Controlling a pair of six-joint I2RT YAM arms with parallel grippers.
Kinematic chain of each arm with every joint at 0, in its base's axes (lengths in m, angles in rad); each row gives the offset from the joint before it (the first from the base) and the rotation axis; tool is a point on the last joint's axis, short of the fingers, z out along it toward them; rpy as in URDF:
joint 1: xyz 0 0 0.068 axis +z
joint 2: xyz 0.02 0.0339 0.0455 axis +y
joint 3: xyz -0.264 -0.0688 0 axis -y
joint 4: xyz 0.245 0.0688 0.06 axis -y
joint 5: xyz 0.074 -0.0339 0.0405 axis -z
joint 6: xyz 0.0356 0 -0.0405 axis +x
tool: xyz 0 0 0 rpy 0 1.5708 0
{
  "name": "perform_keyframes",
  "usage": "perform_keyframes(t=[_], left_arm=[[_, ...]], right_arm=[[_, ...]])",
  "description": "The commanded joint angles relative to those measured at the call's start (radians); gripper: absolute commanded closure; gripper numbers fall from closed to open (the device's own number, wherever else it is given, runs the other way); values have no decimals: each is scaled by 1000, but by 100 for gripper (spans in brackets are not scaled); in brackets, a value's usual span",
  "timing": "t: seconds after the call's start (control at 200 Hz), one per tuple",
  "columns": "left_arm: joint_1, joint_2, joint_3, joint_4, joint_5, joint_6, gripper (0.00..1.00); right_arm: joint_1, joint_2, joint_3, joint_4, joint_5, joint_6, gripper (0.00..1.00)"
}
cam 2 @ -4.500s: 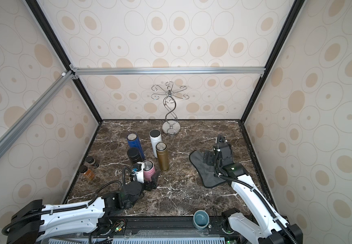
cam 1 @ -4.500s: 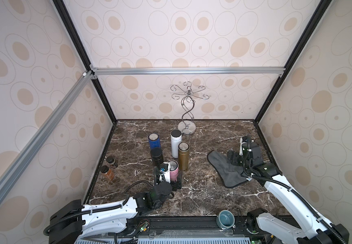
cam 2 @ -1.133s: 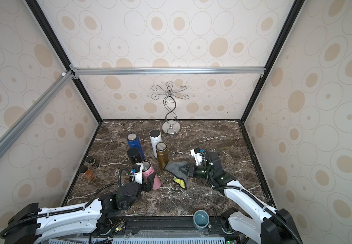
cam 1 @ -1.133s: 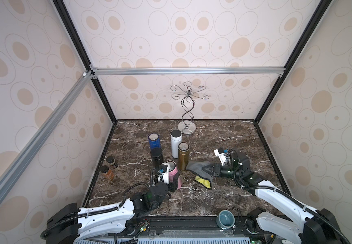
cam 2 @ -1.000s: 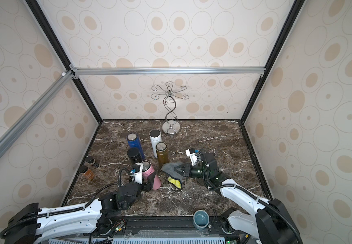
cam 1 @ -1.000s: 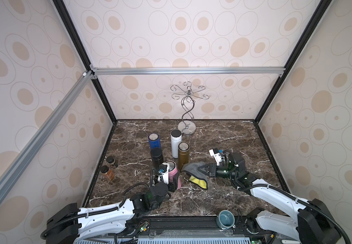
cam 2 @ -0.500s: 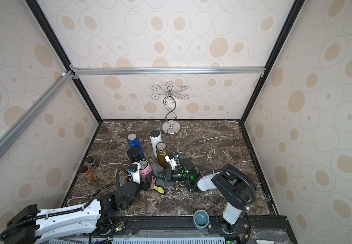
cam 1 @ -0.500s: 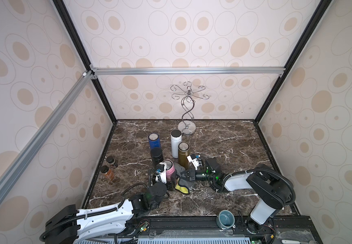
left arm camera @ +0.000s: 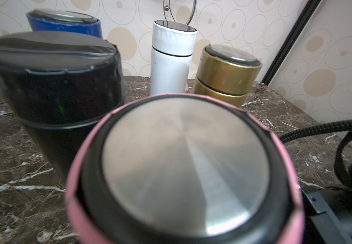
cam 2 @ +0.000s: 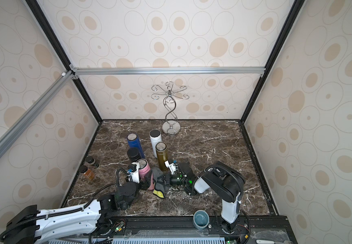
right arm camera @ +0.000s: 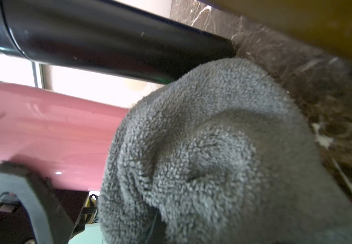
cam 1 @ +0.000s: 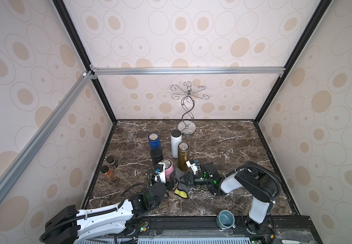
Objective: Wipe the surface of the thermos
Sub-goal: Wipe the dirt from the surface of the thermos.
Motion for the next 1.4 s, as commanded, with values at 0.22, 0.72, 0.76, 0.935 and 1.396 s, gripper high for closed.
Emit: perform_keyframes(t=[0.22, 0.72, 0.76, 0.935, 1.396], left_arm=[[-11, -22, 5, 26, 107, -46, 100], [-12, -6, 17, 65, 168, -32, 100], [-11, -2, 21, 64, 172, -31, 100], [-12, 1, 26, 67, 186, -25, 100], [-12, -25, 15, 45, 180, -26, 100]], right_arm=[[142, -358, 49, -599, 129, -257, 100], [225, -289, 173, -775, 269, -436, 100], [224, -280, 174, -778, 275, -436, 100], [224, -249, 186, -818, 303, -448, 100], [223, -341, 65, -855, 396, -440, 100]])
